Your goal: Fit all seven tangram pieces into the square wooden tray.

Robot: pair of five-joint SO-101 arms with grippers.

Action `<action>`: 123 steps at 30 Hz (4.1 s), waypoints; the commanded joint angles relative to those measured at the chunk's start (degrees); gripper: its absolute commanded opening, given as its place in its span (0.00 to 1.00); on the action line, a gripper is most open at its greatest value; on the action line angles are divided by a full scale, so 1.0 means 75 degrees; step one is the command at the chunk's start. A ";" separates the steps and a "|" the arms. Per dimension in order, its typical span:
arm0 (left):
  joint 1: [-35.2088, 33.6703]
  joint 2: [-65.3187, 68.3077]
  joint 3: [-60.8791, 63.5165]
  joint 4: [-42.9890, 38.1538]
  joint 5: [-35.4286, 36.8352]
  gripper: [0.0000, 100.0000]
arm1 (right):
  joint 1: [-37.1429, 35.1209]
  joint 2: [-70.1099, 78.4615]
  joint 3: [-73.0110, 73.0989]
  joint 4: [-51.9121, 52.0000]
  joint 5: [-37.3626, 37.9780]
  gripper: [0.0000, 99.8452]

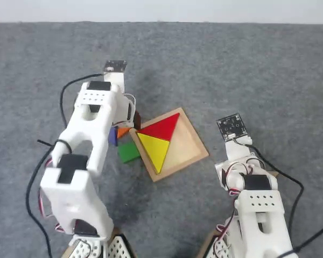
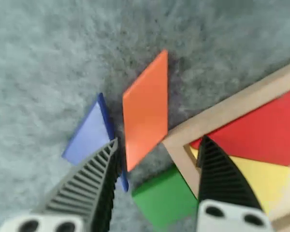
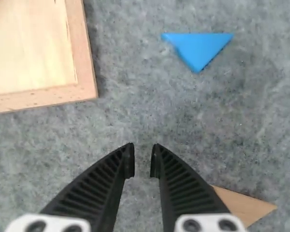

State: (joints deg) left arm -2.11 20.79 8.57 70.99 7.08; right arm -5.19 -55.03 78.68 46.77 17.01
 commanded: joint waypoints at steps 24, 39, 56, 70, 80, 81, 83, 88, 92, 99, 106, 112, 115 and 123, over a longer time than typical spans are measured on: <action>-0.0035 0.1653 -0.2010 0.0328 0.0586 0.06 | 0.0053 -0.0182 -0.0047 -0.0158 -0.0105 0.09; 0.0117 0.1676 -0.4308 0.1711 0.0621 0.08 | 0.0041 -0.0170 -0.0035 -0.0158 -0.0117 0.09; -0.0117 0.3423 -0.5163 0.1453 0.0633 0.21 | 0.0041 -0.0158 -0.0035 -0.0158 -0.0117 0.09; -0.0281 0.4454 -0.6687 0.2579 0.0199 0.15 | 0.0041 -0.0182 -0.0035 -0.0158 -0.0117 0.09; -0.0141 0.4935 -0.6734 0.3903 -0.0832 0.01 | 0.0041 -0.0182 -0.0035 -0.0147 -0.0117 0.09; -0.0211 0.4900 -0.6722 0.3962 -0.0891 0.01 | 0.0041 -0.0182 -0.0035 -0.0147 -0.0117 0.09; -0.0340 0.4677 -0.6453 0.3962 -0.1137 0.01 | 0.0041 -0.0182 -0.0035 -0.0147 -0.0117 0.09; -0.0387 0.3341 -0.4870 0.3845 -0.1653 0.01 | 0.0041 -0.0182 -0.0035 -0.0158 -0.0105 0.09; -0.0316 0.1618 -0.3534 0.3481 -0.1664 0.01 | 0.0041 -0.0182 -0.0047 -0.0158 -0.0105 0.09; 0.0750 -0.0797 -0.1846 0.2813 -0.0926 0.01 | 0.0041 -0.0182 -0.0047 -0.0158 -0.0105 0.09; 0.0375 -0.0422 -0.1799 0.2297 -0.0610 0.13 | 0.0041 -0.0182 -0.0047 -0.0100 -0.0105 0.09; -0.0516 0.0375 -0.1811 0.1735 -0.1149 0.15 | 0.0041 -0.0182 -0.0047 -0.0100 -0.0082 0.09; -0.0598 0.0738 -0.1811 0.1582 -0.1278 0.15 | 0.0041 -0.0182 -0.0047 -0.0100 -0.0070 0.09; -0.0223 0.1430 -0.1834 0.1500 -0.1360 0.16 | 0.0041 -0.0182 -0.0047 -0.0123 -0.0070 0.09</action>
State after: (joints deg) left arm -5.10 31.34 -4.62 83.12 -2.15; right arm -5.19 -55.21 78.77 46.77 16.84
